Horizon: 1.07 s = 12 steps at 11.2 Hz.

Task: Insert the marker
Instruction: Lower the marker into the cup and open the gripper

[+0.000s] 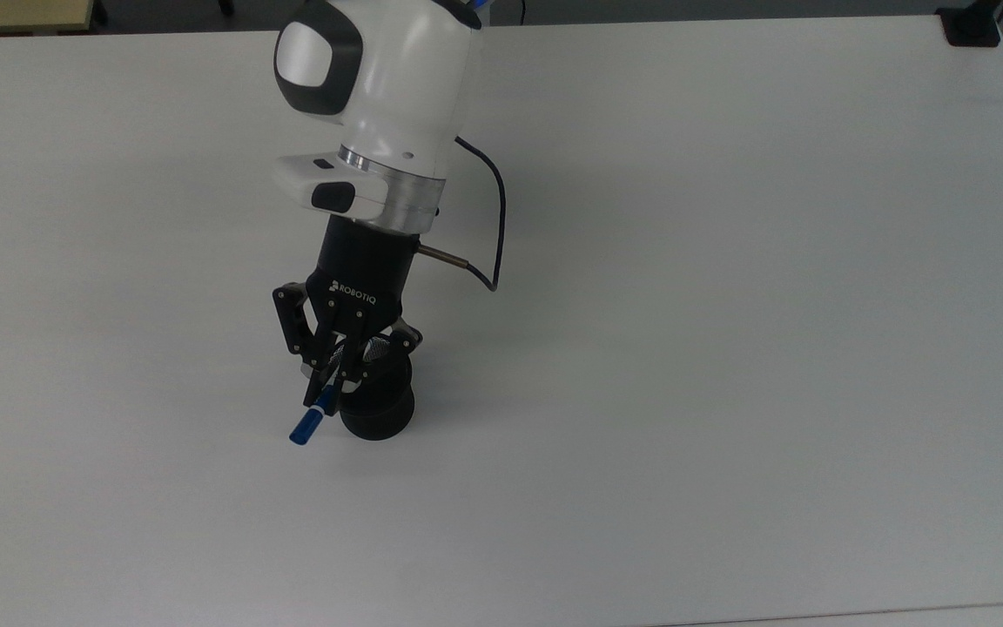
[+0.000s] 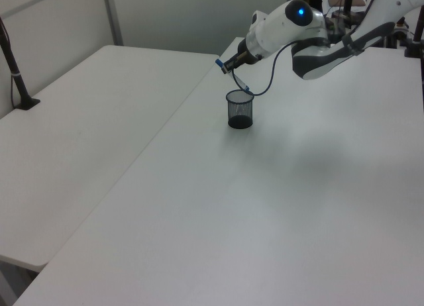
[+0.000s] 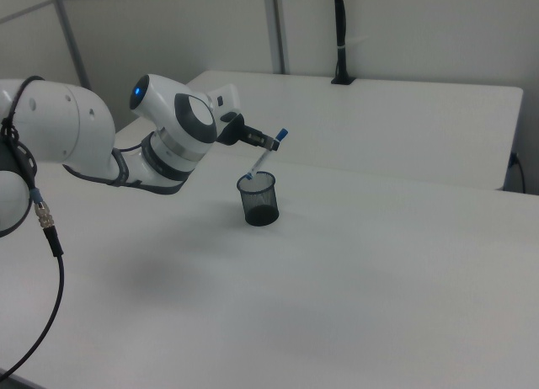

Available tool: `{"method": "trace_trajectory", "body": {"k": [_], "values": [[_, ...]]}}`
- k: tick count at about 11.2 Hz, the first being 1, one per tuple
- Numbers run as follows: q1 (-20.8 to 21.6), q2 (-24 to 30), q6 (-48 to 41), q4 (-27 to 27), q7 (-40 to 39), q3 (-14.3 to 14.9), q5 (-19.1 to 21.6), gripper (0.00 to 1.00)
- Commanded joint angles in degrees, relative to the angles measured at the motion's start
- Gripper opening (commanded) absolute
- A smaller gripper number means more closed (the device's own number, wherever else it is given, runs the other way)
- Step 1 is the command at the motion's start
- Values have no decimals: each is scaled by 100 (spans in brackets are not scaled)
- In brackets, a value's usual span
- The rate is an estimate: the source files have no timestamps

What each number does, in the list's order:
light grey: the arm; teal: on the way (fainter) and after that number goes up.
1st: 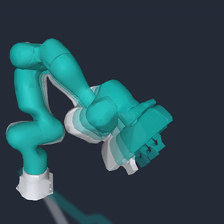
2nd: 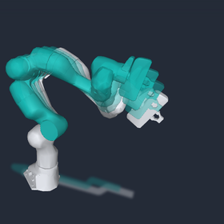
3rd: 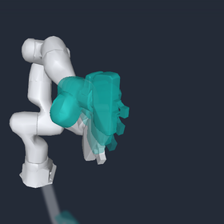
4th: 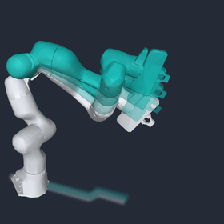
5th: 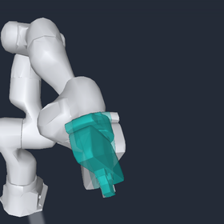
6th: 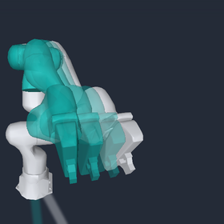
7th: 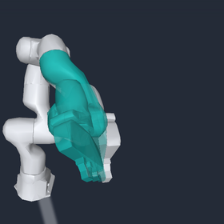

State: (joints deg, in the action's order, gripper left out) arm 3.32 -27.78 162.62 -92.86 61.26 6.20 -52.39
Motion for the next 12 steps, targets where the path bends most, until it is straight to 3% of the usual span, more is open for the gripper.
{"method": "trace_trajectory", "body": {"k": [1,6,8,12], "values": [[37,-350,94,381,193,31,-192,9],[55,-483,94,365,193,4,-509,14],[55,-387,103,356,193,-5,-465,30],[81,-123,103,224,202,-57,-412,39]]}}
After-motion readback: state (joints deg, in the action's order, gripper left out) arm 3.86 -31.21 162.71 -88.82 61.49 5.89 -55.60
